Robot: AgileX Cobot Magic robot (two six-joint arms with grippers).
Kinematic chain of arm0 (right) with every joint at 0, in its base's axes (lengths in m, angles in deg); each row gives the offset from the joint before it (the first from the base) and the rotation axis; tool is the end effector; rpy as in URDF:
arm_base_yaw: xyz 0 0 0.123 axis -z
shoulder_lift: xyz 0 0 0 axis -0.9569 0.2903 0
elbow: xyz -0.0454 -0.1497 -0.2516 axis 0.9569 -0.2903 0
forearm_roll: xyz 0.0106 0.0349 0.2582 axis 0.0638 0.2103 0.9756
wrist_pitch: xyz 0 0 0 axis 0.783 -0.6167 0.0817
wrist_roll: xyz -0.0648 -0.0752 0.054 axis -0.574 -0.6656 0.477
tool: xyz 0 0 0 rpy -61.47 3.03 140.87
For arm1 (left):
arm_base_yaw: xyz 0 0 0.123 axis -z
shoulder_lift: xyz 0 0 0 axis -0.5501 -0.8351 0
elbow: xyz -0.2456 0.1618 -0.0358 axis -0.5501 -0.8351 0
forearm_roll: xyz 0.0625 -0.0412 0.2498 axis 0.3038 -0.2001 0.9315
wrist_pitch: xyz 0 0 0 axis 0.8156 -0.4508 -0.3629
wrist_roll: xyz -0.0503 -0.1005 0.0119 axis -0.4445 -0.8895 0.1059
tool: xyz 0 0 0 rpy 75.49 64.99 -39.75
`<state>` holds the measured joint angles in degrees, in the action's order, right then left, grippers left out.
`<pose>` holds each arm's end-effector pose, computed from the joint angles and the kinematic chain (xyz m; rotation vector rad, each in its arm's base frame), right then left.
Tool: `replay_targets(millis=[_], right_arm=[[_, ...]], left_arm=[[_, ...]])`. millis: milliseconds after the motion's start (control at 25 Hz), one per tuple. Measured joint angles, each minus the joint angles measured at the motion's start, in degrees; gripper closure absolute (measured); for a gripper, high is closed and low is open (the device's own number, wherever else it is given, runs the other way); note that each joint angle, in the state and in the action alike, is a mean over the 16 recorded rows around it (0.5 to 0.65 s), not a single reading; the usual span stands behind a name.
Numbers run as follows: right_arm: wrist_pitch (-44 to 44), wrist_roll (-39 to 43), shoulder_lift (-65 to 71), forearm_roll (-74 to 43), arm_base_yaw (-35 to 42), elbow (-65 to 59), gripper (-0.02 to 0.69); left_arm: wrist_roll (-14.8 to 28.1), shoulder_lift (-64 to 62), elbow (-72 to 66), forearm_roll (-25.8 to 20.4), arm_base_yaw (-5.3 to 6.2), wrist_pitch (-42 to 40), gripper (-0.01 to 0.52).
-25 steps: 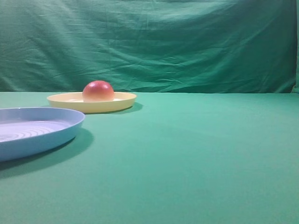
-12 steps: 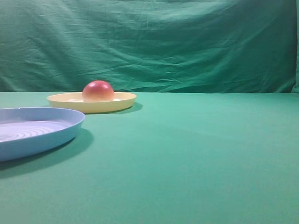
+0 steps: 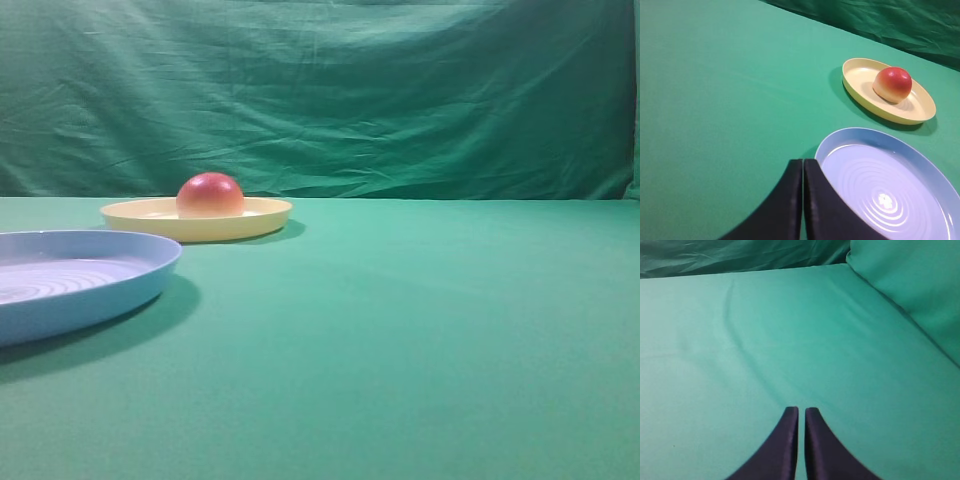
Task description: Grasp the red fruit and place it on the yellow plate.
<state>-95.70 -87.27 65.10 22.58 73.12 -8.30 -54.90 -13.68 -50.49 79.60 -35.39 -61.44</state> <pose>0.0709 0.0005 0.1617 0.0219 1.8950 0.0230 0.0720 -0.0018 0.1684 -0.2486 1.8342 -0.1938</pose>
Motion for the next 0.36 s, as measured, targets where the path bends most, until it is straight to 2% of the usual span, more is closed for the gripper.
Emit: replay_targets(millis=[360], right_arm=[[0.0,0.0,0.0,0.0,0.0,0.0,0.621]], left_arm=[[0.0,0.0,0.0,0.0,0.0,0.0,0.514]])
